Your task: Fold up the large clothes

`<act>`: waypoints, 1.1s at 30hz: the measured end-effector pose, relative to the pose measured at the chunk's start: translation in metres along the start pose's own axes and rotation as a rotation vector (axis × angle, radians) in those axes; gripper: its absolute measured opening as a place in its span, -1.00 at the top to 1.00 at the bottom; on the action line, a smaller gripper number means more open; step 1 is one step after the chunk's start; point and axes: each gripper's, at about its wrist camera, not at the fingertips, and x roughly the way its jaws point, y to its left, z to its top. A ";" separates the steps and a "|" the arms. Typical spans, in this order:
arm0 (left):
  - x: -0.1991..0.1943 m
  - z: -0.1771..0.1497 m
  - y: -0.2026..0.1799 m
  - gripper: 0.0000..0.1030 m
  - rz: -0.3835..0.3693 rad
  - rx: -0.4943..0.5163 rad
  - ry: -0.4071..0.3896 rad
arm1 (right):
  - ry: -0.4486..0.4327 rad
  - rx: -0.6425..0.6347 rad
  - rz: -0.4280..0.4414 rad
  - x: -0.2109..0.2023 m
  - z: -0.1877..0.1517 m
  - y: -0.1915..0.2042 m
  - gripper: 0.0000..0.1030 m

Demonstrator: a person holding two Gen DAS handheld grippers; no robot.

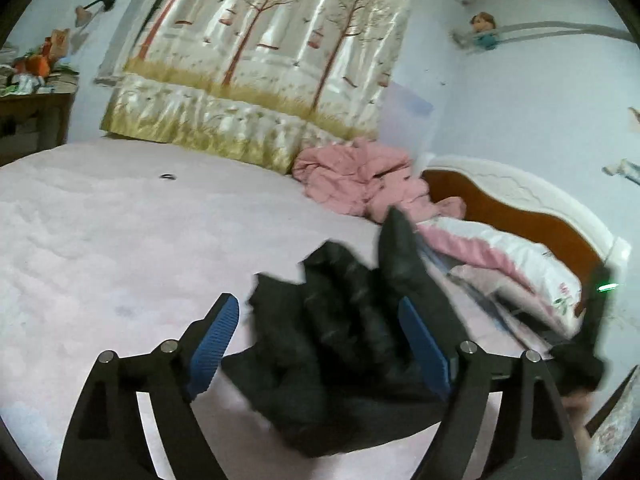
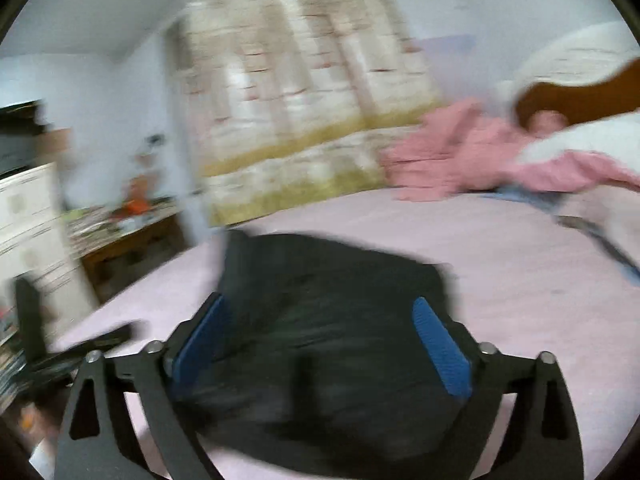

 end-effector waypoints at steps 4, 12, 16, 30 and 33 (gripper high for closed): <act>0.018 0.016 -0.028 -0.64 -0.074 0.015 0.048 | 0.149 -0.008 -0.108 0.042 -0.011 -0.029 -0.63; 0.073 0.021 -0.044 -0.67 0.043 -0.001 0.143 | 0.302 0.004 0.127 0.075 -0.026 -0.019 -0.35; 0.080 0.002 -0.043 -0.67 0.220 0.065 0.092 | 0.292 -0.079 0.115 0.070 -0.032 -0.001 -0.36; 0.089 -0.037 0.005 -0.86 0.482 0.133 0.142 | 0.235 -0.309 0.175 0.046 -0.051 0.044 -0.44; 0.096 -0.049 0.017 -0.86 0.527 0.125 0.183 | 0.163 -0.336 0.110 0.035 -0.051 0.049 -0.55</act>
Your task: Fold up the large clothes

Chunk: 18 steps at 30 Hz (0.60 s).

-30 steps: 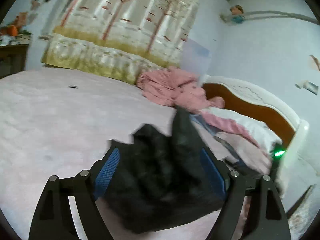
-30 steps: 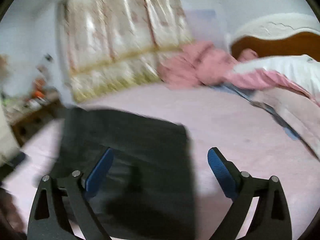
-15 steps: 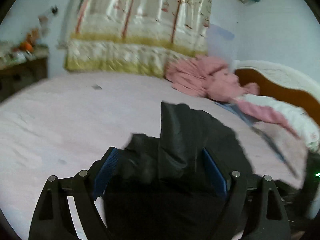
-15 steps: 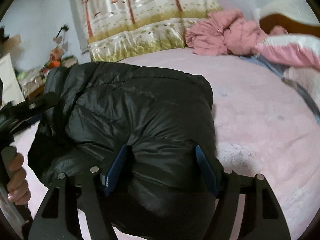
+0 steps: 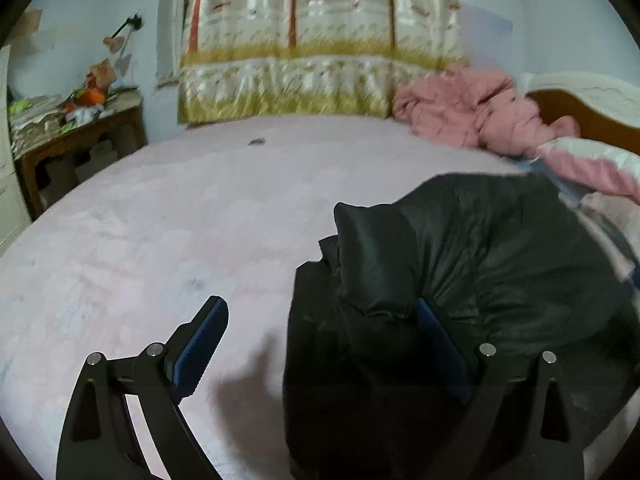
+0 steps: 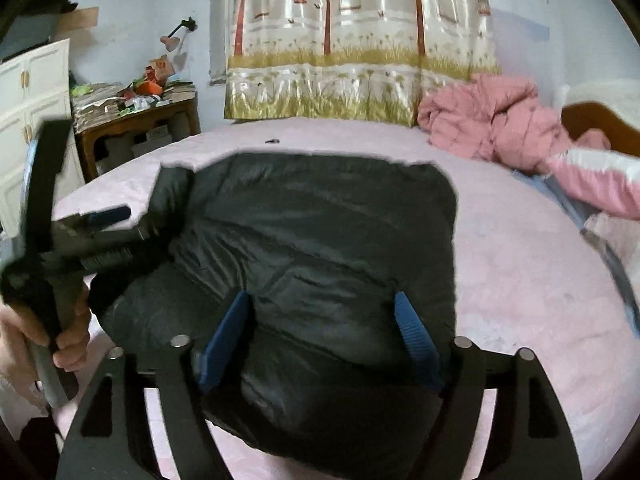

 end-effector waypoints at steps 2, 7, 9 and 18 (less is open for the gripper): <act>0.006 -0.003 0.010 -0.86 0.005 -0.041 0.021 | -0.078 0.016 -0.128 -0.011 0.000 -0.002 -0.63; 0.011 -0.008 0.018 -0.86 0.002 -0.048 0.036 | -0.040 0.100 -0.095 -0.007 0.001 -0.022 -0.69; 0.011 -0.011 0.016 -0.87 0.011 -0.042 0.047 | 0.002 0.166 -0.043 0.001 -0.001 -0.033 -0.71; 0.020 -0.017 0.023 -0.91 -0.043 -0.075 0.097 | 0.080 0.303 0.083 0.020 0.001 -0.060 -0.76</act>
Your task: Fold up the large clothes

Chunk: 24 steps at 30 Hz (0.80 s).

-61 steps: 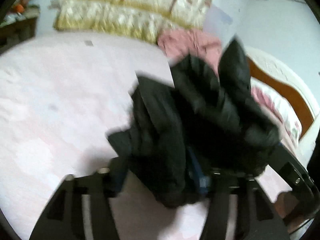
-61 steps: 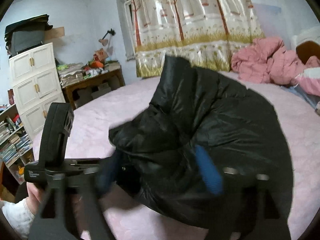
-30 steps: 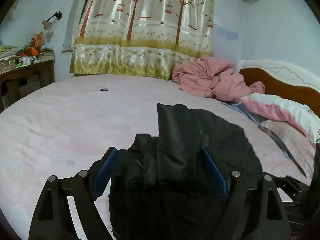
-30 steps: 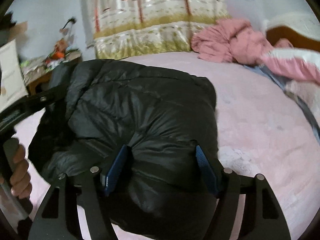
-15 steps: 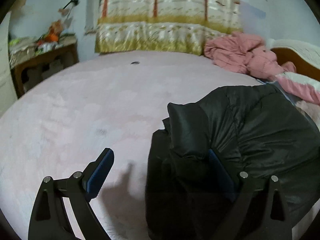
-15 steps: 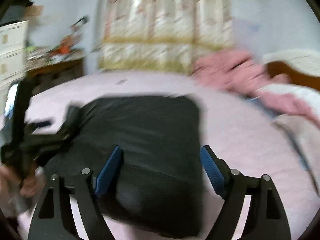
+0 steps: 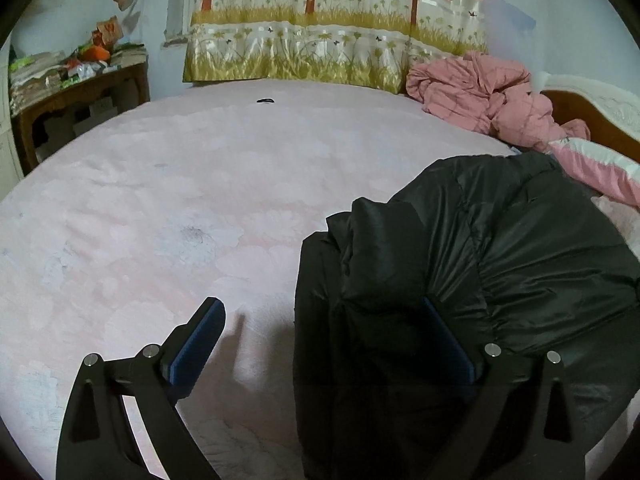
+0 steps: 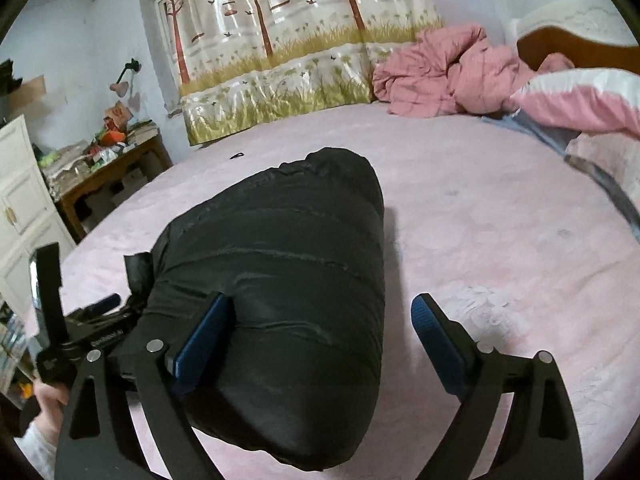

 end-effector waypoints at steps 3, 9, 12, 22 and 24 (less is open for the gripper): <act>-0.009 0.000 -0.006 -0.91 0.031 0.041 -0.030 | 0.006 0.088 0.028 0.001 0.003 -0.015 -0.76; -0.006 0.001 -0.002 -0.91 0.021 0.026 0.000 | 0.021 0.267 0.021 0.002 0.007 -0.055 -0.76; -0.026 0.004 0.009 -0.84 -0.107 -0.080 0.039 | 0.079 0.269 0.135 0.009 0.010 -0.061 -0.76; -0.043 0.005 0.006 -0.87 -0.333 -0.188 0.083 | 0.175 0.219 0.213 0.029 0.004 -0.043 -0.76; -0.026 -0.003 0.015 -1.00 -0.282 -0.269 0.156 | 0.171 0.215 0.209 0.030 0.004 -0.043 -0.76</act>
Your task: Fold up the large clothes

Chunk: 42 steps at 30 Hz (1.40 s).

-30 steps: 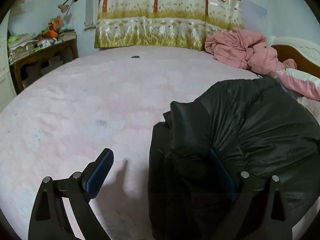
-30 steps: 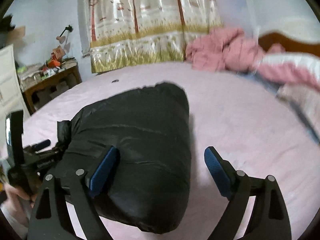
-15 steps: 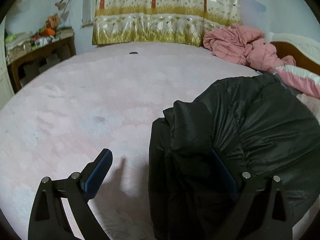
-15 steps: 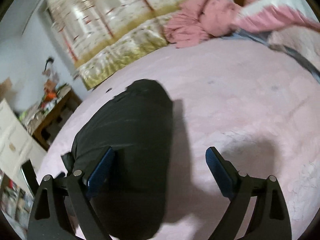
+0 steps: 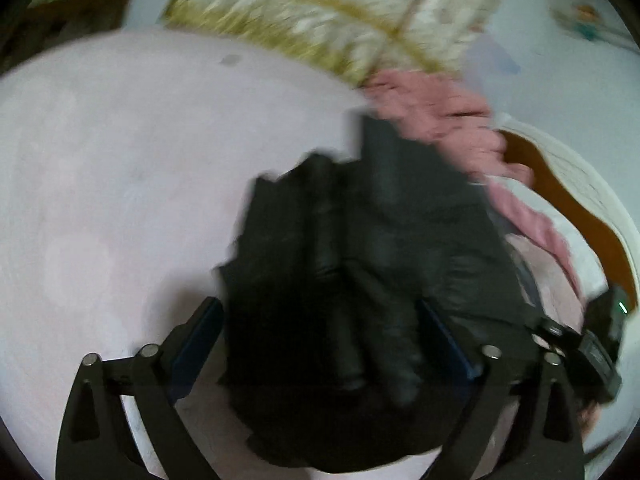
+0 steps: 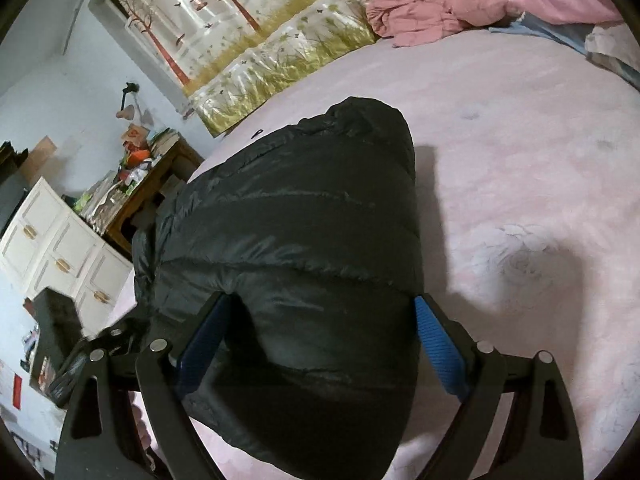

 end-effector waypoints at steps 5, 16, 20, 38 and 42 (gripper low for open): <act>0.014 -0.013 0.016 -1.00 0.045 -0.072 0.062 | 0.035 0.077 0.028 0.009 0.002 -0.018 -1.00; 0.013 -0.014 0.014 0.09 -0.251 -0.068 0.097 | 0.073 -0.040 0.053 0.020 -0.001 -0.001 0.01; -0.001 -0.011 -0.001 0.27 -0.242 0.030 0.024 | -0.031 -0.227 -0.059 0.003 -0.007 0.040 0.14; -0.011 0.003 -0.050 0.31 -0.256 0.193 -0.078 | -0.139 -0.278 -0.150 -0.051 -0.001 0.055 0.14; -0.001 0.026 -0.103 0.32 -0.273 0.285 -0.109 | -0.202 -0.252 -0.185 -0.073 0.023 0.044 0.14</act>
